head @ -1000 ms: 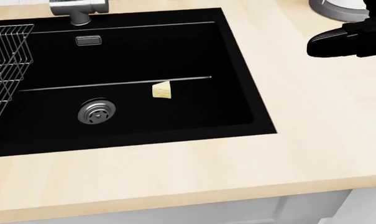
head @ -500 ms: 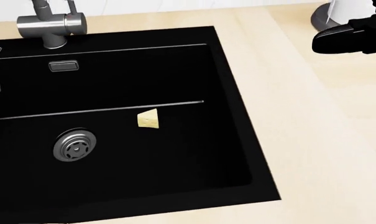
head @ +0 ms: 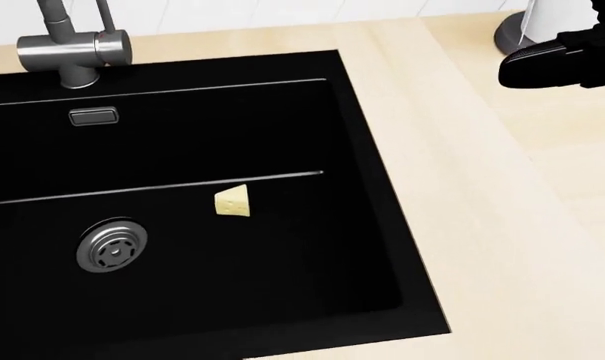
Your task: Turn the sink spout to the right.
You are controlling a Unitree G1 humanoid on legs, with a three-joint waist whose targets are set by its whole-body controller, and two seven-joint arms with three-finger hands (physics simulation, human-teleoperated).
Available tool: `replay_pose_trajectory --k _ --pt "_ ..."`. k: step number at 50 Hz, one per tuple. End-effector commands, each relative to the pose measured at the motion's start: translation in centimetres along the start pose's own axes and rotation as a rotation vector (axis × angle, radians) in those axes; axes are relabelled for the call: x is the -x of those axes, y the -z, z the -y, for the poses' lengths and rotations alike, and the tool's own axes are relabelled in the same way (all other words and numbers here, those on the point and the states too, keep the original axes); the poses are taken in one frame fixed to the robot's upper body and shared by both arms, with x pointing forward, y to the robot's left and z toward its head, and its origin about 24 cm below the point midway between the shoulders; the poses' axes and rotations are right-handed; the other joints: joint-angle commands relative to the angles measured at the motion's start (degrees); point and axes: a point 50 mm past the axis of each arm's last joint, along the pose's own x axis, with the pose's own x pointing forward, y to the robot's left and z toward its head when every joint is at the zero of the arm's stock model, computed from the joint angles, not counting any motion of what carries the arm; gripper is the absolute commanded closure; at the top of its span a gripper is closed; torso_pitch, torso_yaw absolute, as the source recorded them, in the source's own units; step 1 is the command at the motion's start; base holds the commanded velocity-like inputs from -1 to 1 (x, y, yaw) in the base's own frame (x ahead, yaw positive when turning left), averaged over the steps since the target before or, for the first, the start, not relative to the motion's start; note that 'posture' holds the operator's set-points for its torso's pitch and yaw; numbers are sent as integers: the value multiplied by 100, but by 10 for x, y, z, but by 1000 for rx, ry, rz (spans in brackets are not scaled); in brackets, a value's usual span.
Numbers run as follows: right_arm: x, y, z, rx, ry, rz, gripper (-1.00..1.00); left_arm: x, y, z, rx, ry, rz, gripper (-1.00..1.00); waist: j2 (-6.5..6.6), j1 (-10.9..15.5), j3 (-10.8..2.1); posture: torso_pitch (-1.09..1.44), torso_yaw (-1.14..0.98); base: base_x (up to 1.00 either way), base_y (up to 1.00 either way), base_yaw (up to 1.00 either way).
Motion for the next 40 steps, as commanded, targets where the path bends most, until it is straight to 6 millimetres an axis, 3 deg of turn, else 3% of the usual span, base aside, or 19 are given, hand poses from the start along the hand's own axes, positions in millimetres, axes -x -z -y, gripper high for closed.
replay_pose_trajectory --k 1,10,25,32,40 --pt "5 -16 3 18 18 84 -100 4 -20 -3 9 -6 87 -100 8 1 -146 -7 0 0 0 0" --pt "6 -18 3 19 17 87 -100 5 -21 -5 9 -7 87 -100 -12 34 -296 -12 0 0 0 0" --pt "6 -17 3 17 17 89 -100 6 -20 -3 5 1 79 -100 -63 107 -699 -24 0 0 0 0" --pt "6 -17 3 18 16 88 -100 6 -19 -2 5 2 74 -100 -77 126 -924 -30 0 0 0 0" --pt "5 -19 2 20 13 89 -100 6 -21 1 2 10 77 -100 -76 148 -1267 -38 0 0 0 0"
